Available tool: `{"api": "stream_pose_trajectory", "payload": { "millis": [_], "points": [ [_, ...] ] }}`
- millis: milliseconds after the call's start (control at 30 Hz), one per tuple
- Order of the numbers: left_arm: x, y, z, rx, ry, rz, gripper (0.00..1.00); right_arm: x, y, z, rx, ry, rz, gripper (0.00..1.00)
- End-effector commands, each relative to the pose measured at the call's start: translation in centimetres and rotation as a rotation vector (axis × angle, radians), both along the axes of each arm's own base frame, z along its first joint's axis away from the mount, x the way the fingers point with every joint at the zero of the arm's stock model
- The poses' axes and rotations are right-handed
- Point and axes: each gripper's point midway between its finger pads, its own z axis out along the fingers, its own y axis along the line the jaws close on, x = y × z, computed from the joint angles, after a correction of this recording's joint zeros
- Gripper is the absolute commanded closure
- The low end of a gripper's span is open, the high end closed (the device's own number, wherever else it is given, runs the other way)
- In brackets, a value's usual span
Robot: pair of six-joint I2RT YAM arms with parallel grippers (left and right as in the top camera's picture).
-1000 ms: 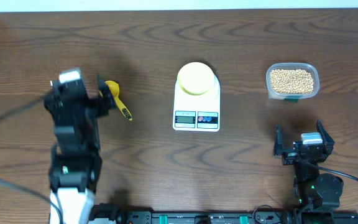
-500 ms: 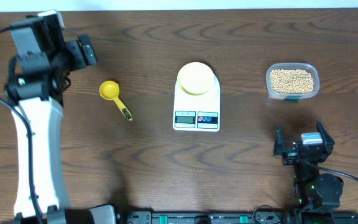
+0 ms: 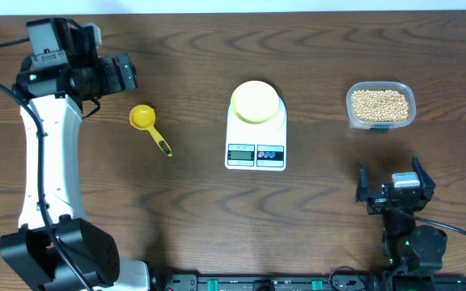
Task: Scoop item into bowl and weigh 50g on scale
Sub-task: 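Raise the left arm and move the left gripper over the yellow scoop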
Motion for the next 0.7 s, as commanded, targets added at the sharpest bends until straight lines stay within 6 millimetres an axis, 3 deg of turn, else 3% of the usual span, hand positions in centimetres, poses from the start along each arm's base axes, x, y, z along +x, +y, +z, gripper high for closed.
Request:
{"api": "stream_pose_trajectory", "payload": {
  "millis": [0,433,667],
  "points": [
    [0.3,-0.4,0.9,-0.044,-0.022,0.011,0.01,0.0,0.0,-0.1,0.014,0.001,-0.001,0.01],
    [-0.4,-0.4,-0.6,-0.048,0.022,0.026,0.01,0.0,0.0,-0.1,0.014,0.001,-0.001,0.01],
    [-1.2,1.7,-2.3,0.044,0.076,0.107,0.0,0.0,0.0,-0.1,0.014,0.001,-0.001,0.01]
  ]
}}
